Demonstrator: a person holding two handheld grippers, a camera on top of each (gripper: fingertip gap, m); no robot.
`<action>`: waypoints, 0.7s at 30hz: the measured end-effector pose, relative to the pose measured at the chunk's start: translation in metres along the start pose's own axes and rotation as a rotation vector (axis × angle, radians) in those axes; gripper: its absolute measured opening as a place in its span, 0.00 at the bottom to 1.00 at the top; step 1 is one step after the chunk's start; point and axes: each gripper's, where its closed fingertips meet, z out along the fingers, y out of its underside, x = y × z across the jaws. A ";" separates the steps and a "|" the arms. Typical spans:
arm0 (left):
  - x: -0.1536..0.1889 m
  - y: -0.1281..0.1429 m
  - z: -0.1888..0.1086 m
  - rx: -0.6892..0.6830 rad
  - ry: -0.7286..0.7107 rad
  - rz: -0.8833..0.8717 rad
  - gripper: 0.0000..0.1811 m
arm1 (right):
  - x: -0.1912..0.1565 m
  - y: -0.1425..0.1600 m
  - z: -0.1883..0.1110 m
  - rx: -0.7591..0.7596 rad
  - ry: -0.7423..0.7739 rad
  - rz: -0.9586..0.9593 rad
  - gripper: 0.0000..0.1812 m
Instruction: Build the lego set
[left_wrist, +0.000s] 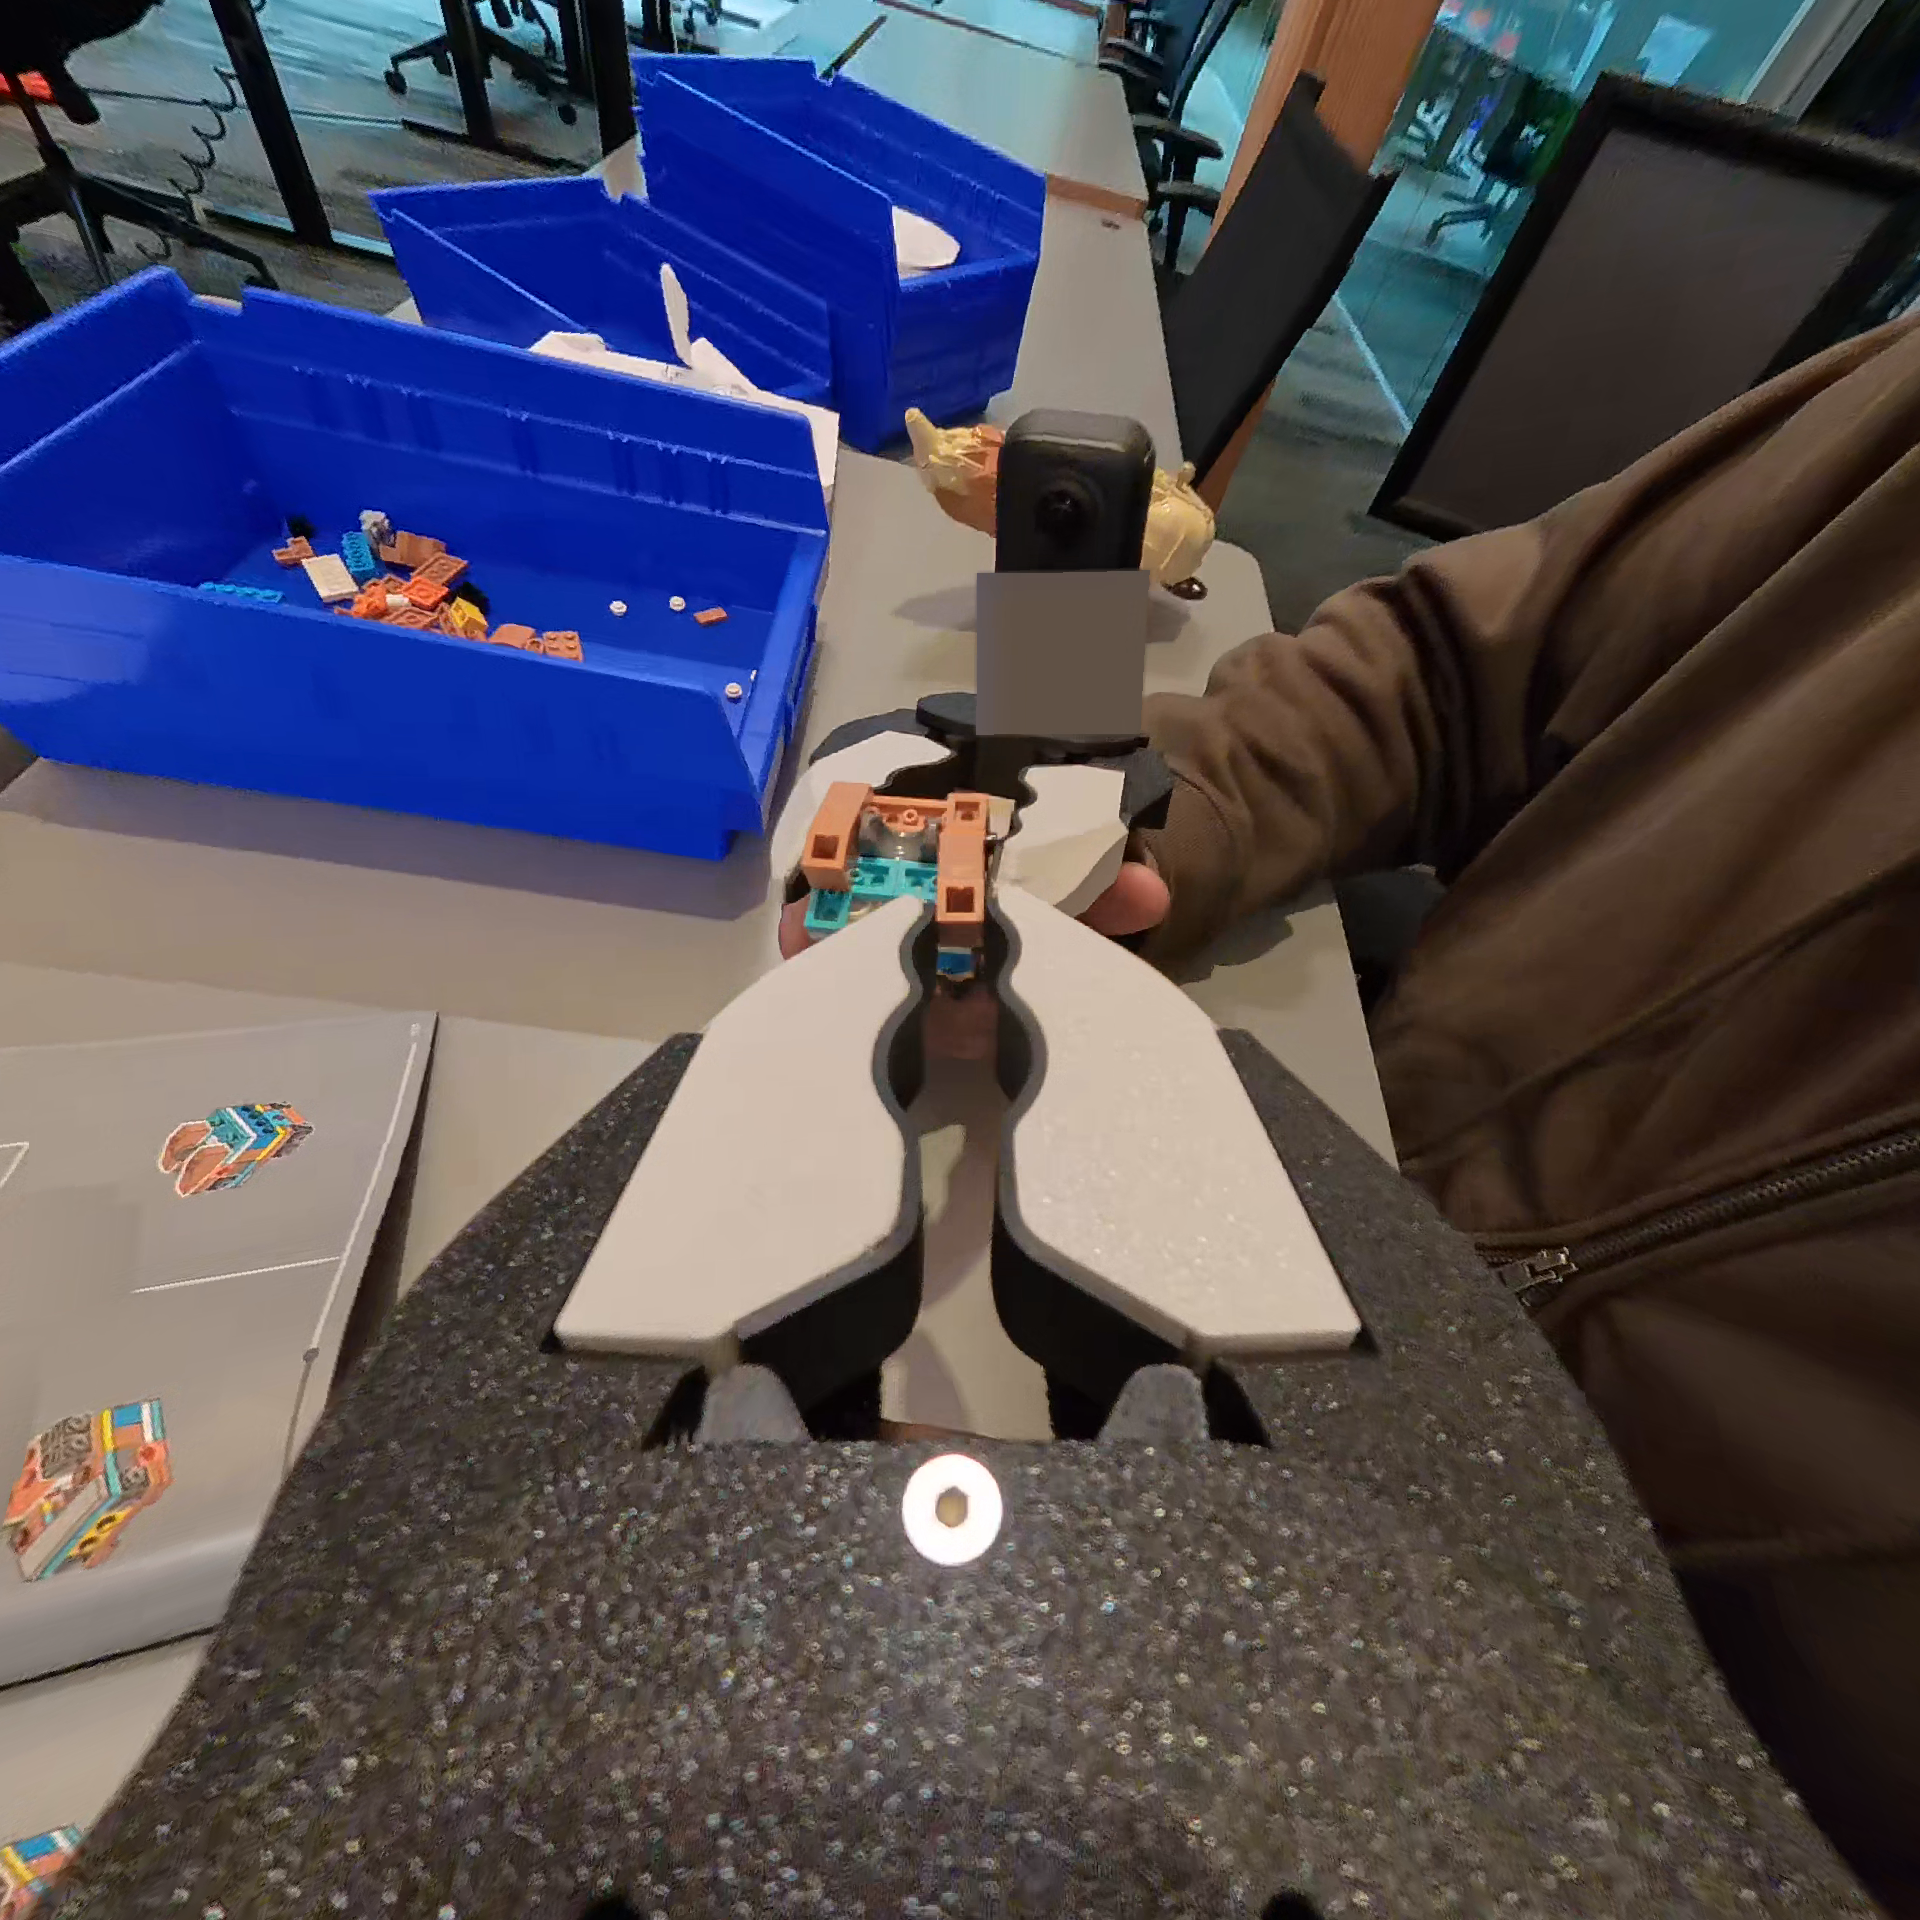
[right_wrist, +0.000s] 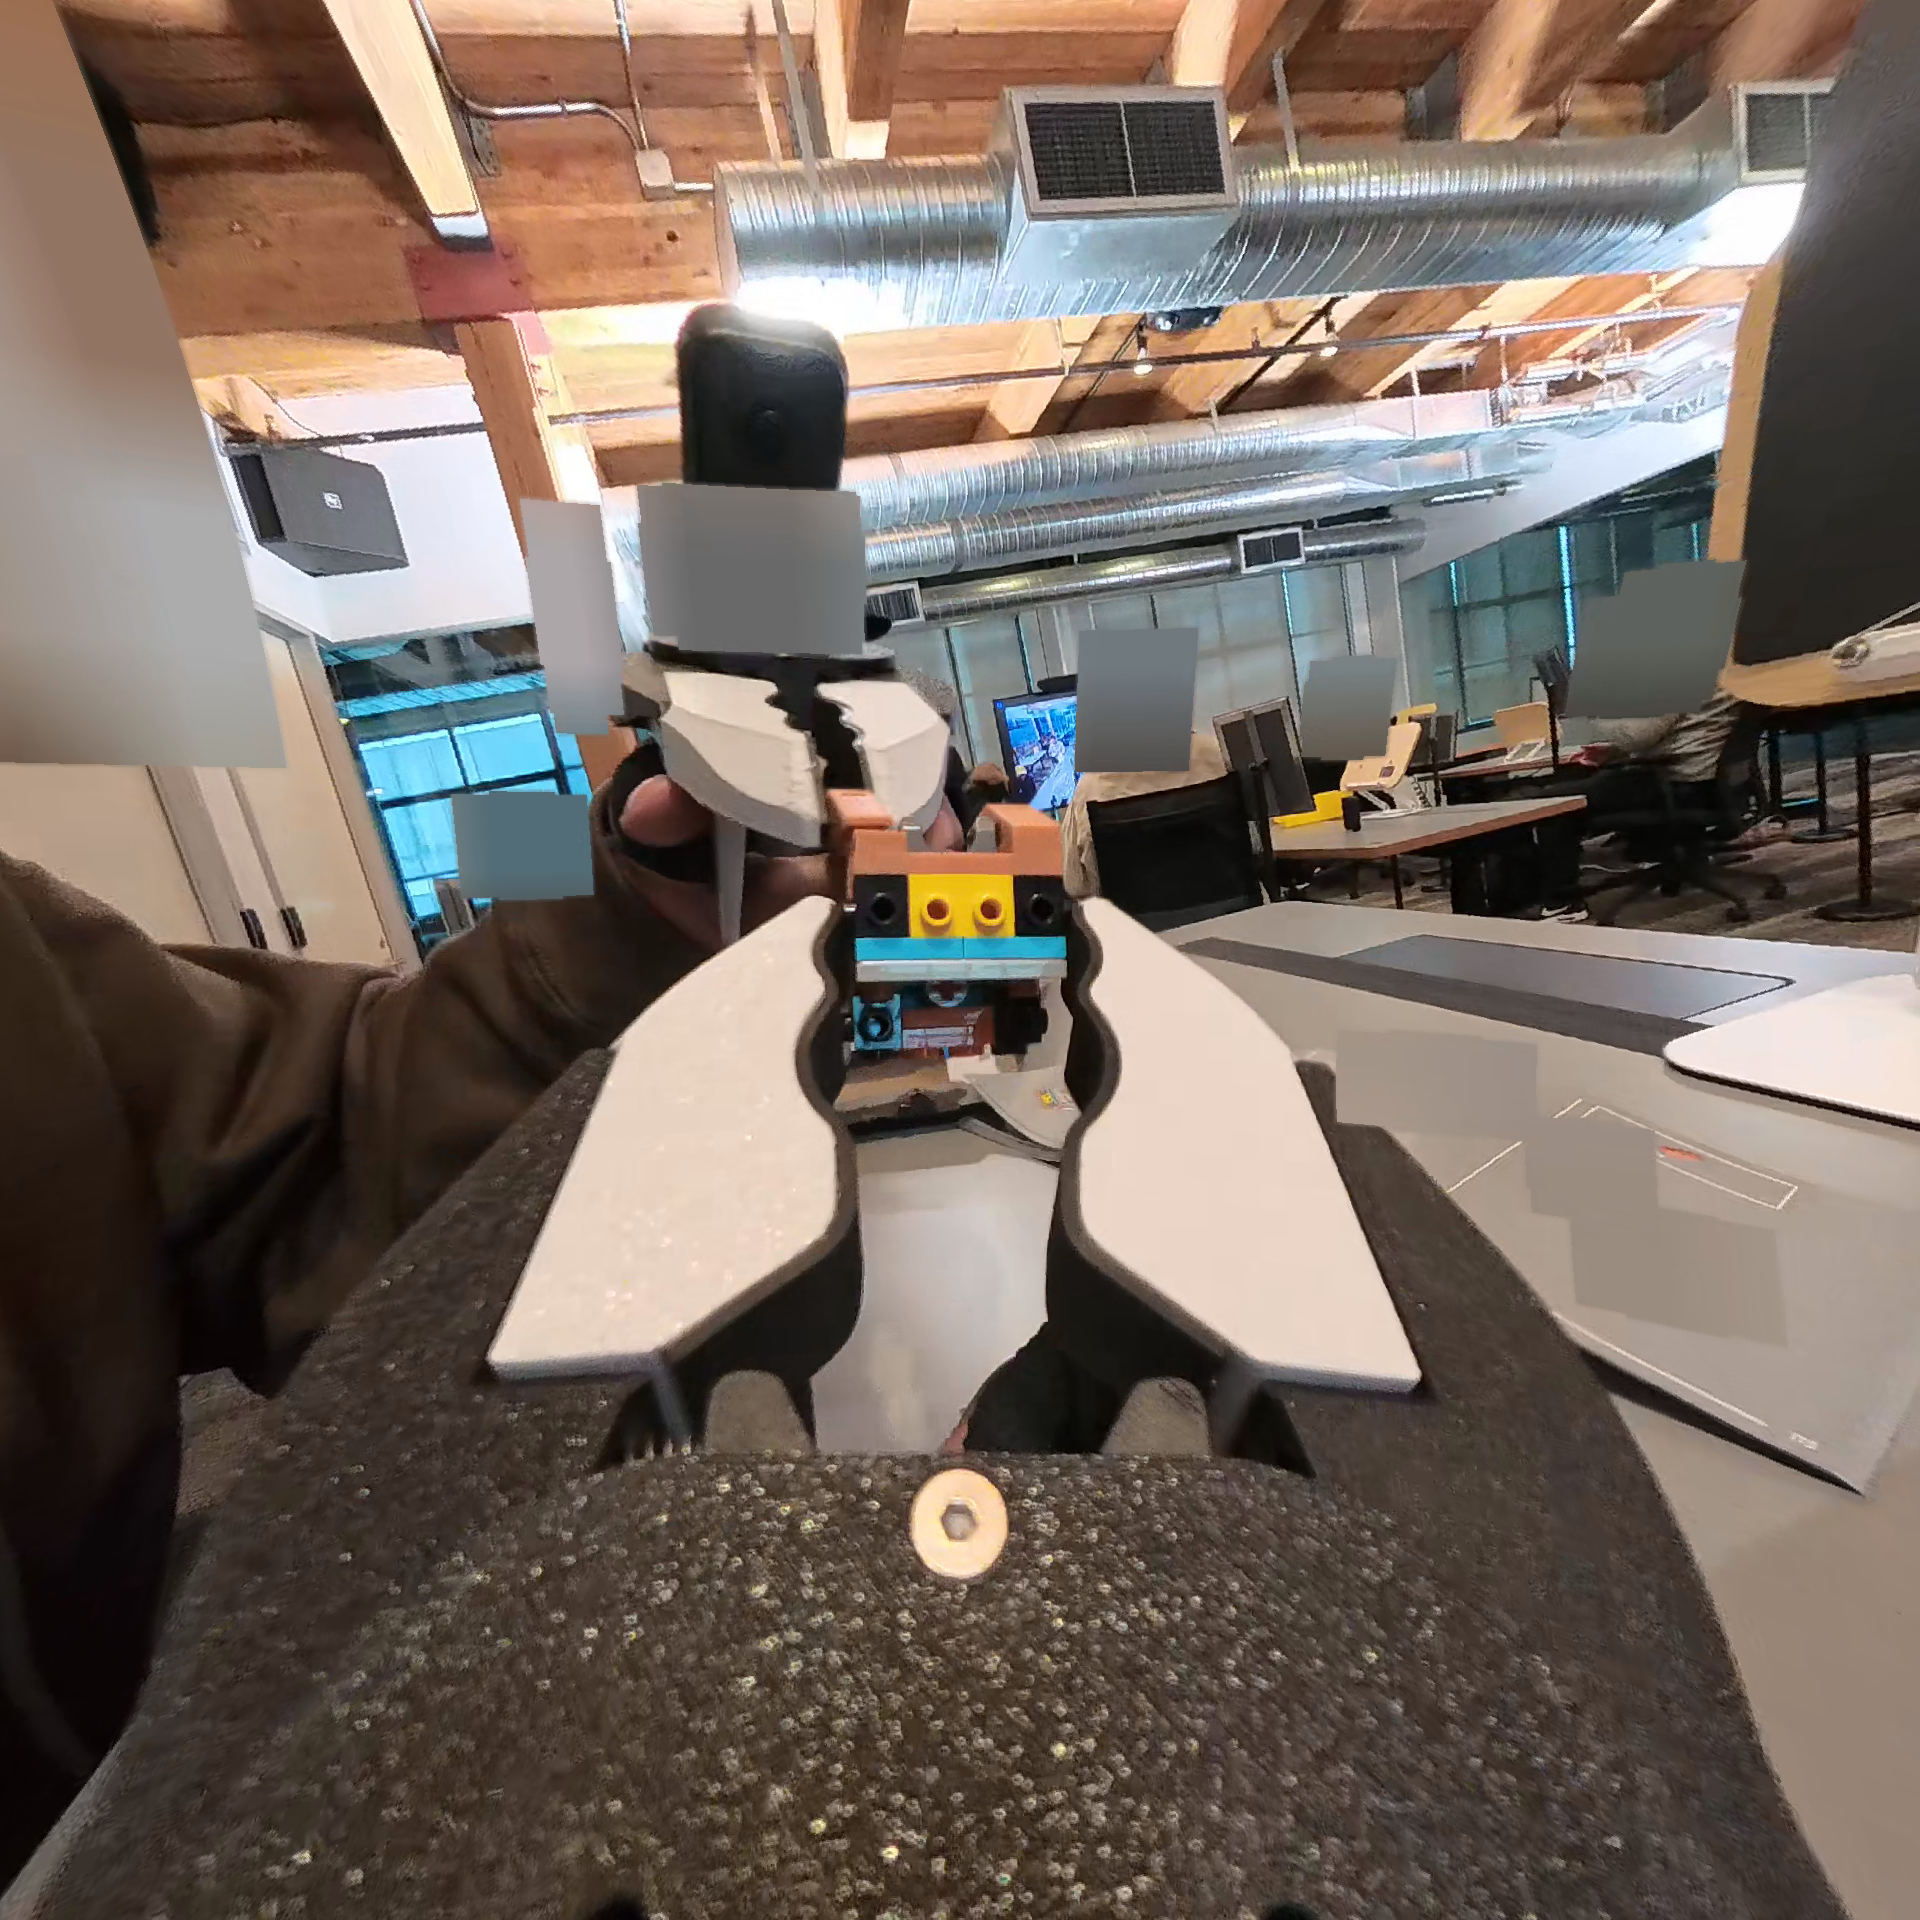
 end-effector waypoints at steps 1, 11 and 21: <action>0.002 -0.003 0.002 -0.005 0.001 0.006 0.04 | 0.001 -0.002 -0.001 0.009 0.001 0.002 0.22; 0.005 -0.015 0.017 -0.085 0.005 0.000 0.04 | -0.002 -0.014 -0.006 0.071 -0.019 0.017 0.22; 0.006 -0.018 0.023 -0.123 -0.009 -0.002 0.04 | -0.002 -0.019 -0.009 0.096 -0.022 0.038 0.22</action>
